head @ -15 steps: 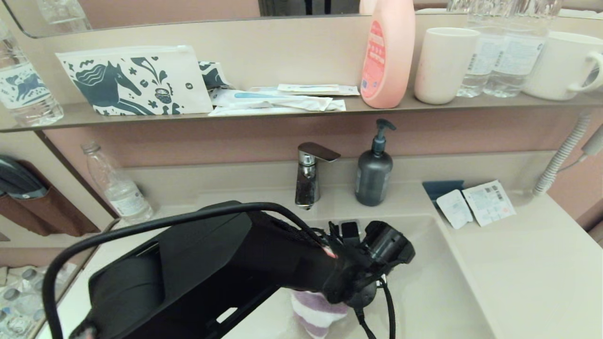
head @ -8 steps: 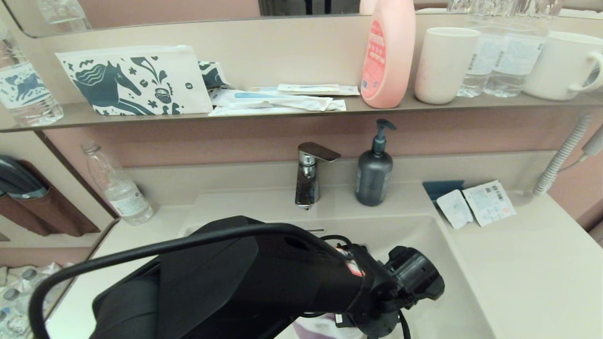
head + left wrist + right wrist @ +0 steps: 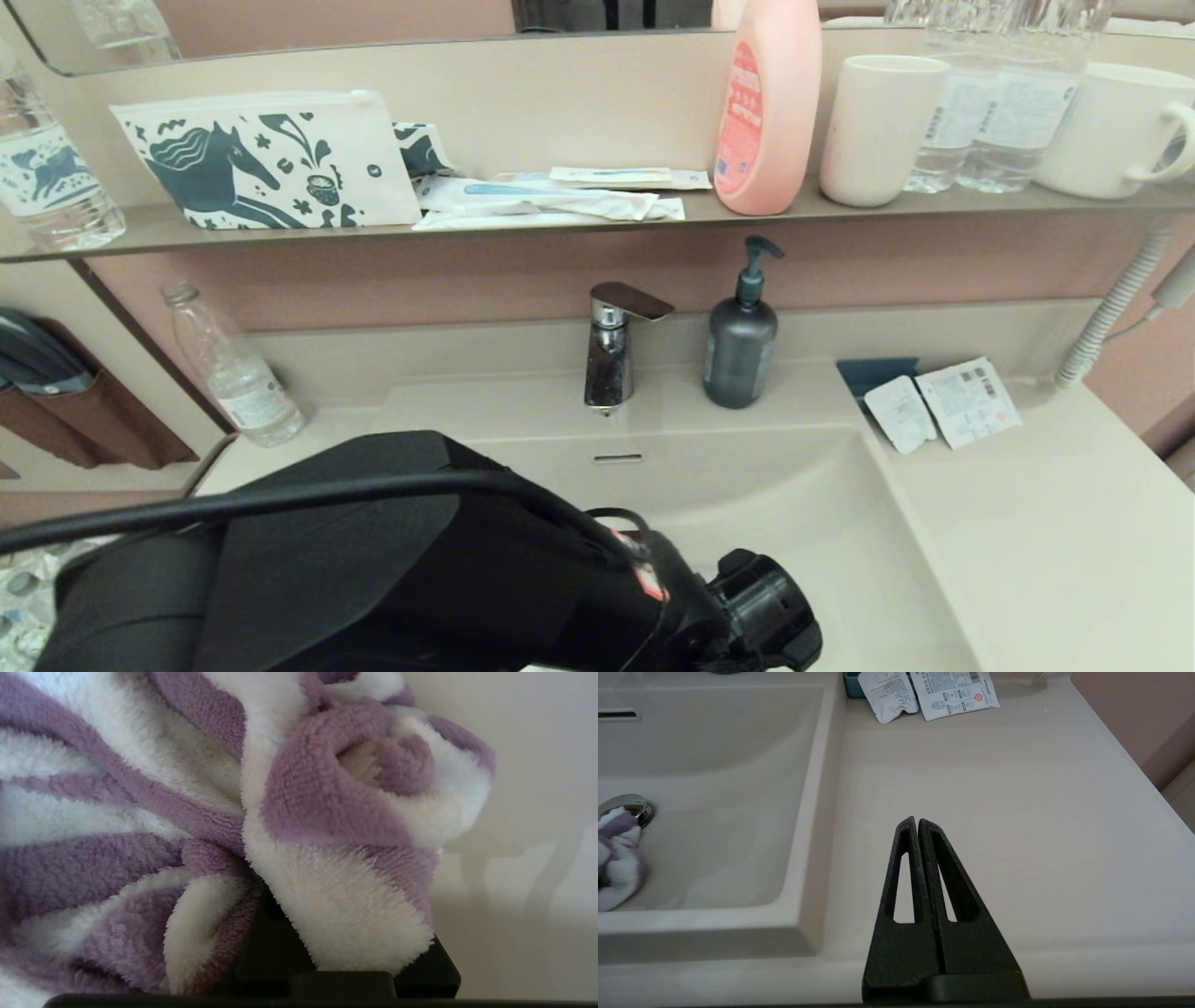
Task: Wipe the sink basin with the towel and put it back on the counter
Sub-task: Wipe the sink
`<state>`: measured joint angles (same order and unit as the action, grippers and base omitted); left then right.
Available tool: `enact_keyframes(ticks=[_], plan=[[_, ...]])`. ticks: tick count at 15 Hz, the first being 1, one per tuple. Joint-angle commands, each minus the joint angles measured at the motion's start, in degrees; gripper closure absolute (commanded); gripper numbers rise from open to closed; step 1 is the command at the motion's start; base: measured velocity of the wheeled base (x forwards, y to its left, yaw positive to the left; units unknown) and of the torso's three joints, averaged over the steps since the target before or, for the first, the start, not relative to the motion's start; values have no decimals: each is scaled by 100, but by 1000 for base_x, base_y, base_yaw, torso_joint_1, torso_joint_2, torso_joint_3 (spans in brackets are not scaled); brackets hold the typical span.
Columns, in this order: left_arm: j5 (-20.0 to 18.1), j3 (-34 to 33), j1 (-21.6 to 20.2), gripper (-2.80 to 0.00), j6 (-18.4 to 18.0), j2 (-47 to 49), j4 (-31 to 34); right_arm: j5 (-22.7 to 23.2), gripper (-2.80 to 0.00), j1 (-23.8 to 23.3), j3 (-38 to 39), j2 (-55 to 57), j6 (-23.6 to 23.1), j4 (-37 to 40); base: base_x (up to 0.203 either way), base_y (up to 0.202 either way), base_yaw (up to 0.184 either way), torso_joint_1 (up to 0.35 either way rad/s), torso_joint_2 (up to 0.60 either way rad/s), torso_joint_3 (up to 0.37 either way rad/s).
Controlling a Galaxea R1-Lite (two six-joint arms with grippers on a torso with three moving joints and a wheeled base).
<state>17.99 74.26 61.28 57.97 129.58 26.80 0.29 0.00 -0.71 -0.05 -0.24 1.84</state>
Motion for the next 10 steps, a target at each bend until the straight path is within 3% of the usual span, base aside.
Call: enact_keyframes(ticks=[1, 3, 7, 10], plan=[[-4, -825, -362, 0, -305, -443, -320, -2, 0, 0, 0, 5, -2, 0, 0, 0, 0, 0, 0, 0], [-40, -1415, -870, 0, -1025, -756, -803, -1, 0, 0, 0, 5, -2, 0, 0, 0, 0, 0, 0, 0], [-332, -2416, -2024, 0, -2869, -1034, -2411, 6, 0, 0, 0, 5, -2, 0, 0, 0, 0, 0, 0, 0], [-362, -2486, -2473, 0, -3567, -870, -3110, 0, 0, 0, 0, 5, -2, 0, 0, 0, 0, 0, 0, 0]])
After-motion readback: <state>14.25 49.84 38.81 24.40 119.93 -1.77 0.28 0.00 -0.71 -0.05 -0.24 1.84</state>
